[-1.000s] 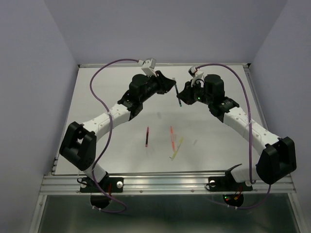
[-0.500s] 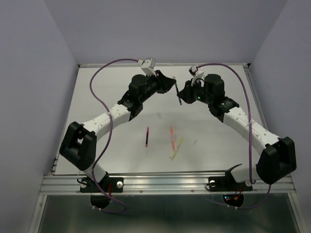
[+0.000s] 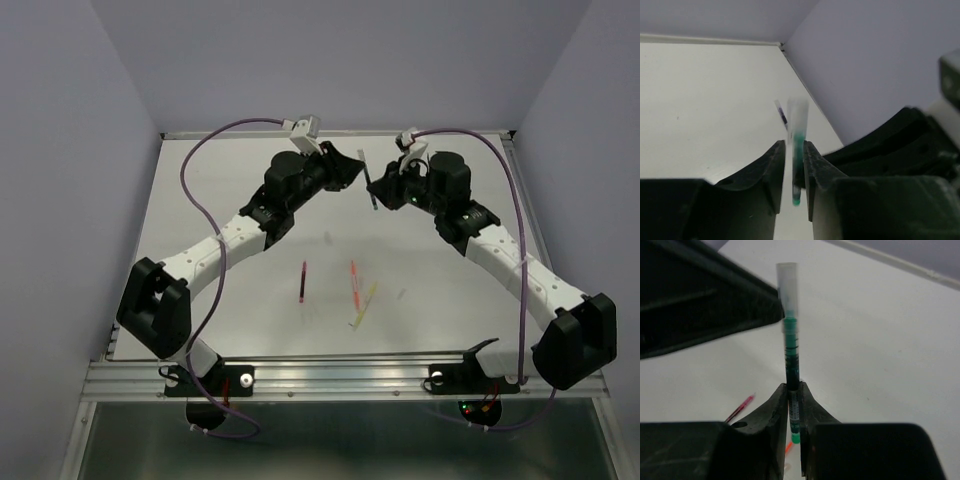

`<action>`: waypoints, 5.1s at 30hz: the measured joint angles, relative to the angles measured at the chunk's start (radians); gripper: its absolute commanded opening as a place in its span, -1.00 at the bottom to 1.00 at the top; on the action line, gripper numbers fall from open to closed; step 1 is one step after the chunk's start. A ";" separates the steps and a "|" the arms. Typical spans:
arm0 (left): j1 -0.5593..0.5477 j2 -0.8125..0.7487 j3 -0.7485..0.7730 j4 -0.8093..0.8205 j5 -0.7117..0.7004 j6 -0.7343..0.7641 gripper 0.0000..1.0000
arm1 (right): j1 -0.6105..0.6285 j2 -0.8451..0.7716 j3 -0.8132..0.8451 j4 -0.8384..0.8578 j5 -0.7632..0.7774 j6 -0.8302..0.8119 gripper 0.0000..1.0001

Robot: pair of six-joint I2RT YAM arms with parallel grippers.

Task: Insert the pens into the pen caps

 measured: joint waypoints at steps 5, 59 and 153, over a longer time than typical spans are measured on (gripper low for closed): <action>-0.040 -0.022 0.005 -0.148 0.053 0.005 0.33 | 0.000 -0.030 0.009 0.160 0.046 -0.003 -0.99; 0.029 -0.054 -0.059 -0.633 -0.229 0.032 0.98 | -0.398 0.755 0.352 -0.253 0.570 0.059 -0.32; -0.499 0.380 0.107 -0.840 -0.271 0.164 -1.00 | -0.400 0.161 -0.018 -0.294 0.504 0.304 1.00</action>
